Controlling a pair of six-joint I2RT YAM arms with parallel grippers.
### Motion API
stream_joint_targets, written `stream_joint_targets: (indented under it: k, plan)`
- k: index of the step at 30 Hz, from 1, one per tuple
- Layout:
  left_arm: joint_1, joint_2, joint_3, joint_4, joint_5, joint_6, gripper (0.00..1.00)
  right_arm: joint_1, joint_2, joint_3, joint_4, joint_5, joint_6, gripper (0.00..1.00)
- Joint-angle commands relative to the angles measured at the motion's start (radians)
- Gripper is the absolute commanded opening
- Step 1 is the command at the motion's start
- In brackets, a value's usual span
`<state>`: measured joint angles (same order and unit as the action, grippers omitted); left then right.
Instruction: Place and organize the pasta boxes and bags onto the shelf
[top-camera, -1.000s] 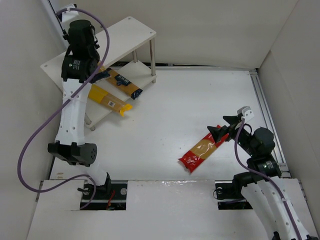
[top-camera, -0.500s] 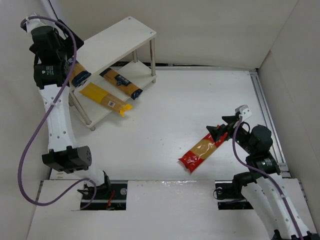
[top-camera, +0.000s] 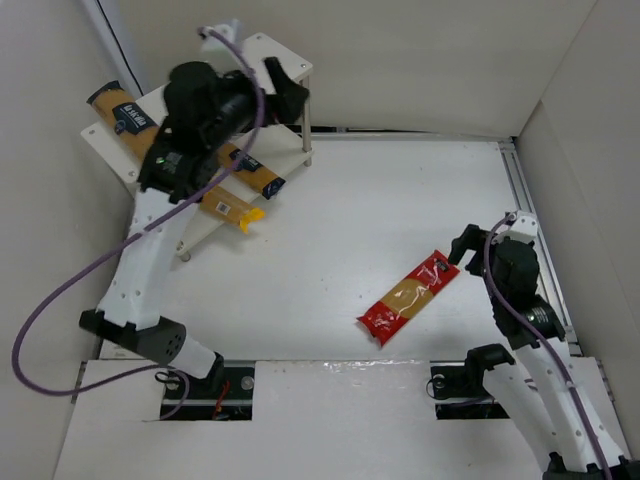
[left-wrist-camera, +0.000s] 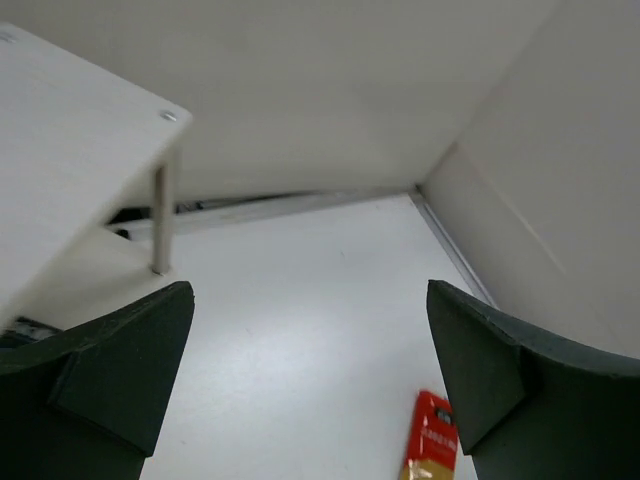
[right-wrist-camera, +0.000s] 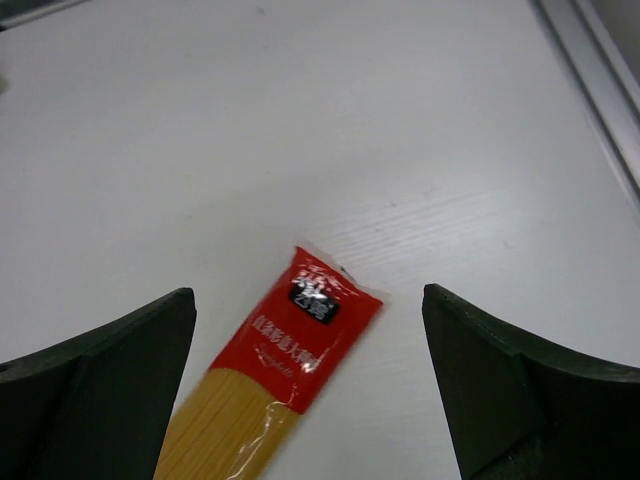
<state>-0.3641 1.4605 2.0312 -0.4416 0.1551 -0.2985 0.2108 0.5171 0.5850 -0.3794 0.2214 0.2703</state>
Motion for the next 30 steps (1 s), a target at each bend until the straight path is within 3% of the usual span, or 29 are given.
stream_joint_targets:
  k: [1, 2, 6, 11, 15, 16, 19, 28, 30]
  plan:
    - [-0.149, 0.131, -0.075, 0.067, -0.011, 0.067, 1.00, 0.002, 0.064, 0.096, -0.183, 0.338, 0.179, 0.99]
    - [-0.252, 0.165, -0.075, 0.067, -0.056, 0.088, 1.00, 0.002, 0.078, 0.105, -0.206, 0.338, 0.179, 0.99]
    - [-0.449, 0.314, -0.075, 0.024, -0.115, 0.151, 1.00, 0.002, 0.109, 0.118, -0.228, 0.357, 0.227, 0.99]
    - [-0.666, 0.346, -0.348, 0.121, -0.153, 0.197, 1.00, -0.037, 0.029, 0.118, -0.248, 0.432, 0.254, 0.99]
    - [-0.711, 0.356, -0.468, 0.187, -0.151, 0.180, 1.00, -0.037, -0.069, 0.099, -0.248, 0.423, 0.254, 0.99]
    - [-0.720, 0.356, -0.477, 0.187, -0.097, 0.180, 1.00, -0.037, -0.086, 0.087, -0.237, 0.423, 0.254, 0.99]
    - [-0.746, 0.417, -0.477, 0.187, -0.110, 0.190, 1.00, -0.037, -0.138, 0.062, -0.182, 0.356, 0.204, 0.99]
    - [-0.757, 0.629, -0.326, 0.120, -0.149, 0.200, 1.00, -0.037, -0.140, 0.049, -0.162, 0.297, 0.161, 0.99]
    - [-0.757, 0.652, -0.316, 0.119, -0.096, 0.211, 1.00, -0.037, -0.131, 0.049, -0.162, 0.297, 0.161, 0.99]
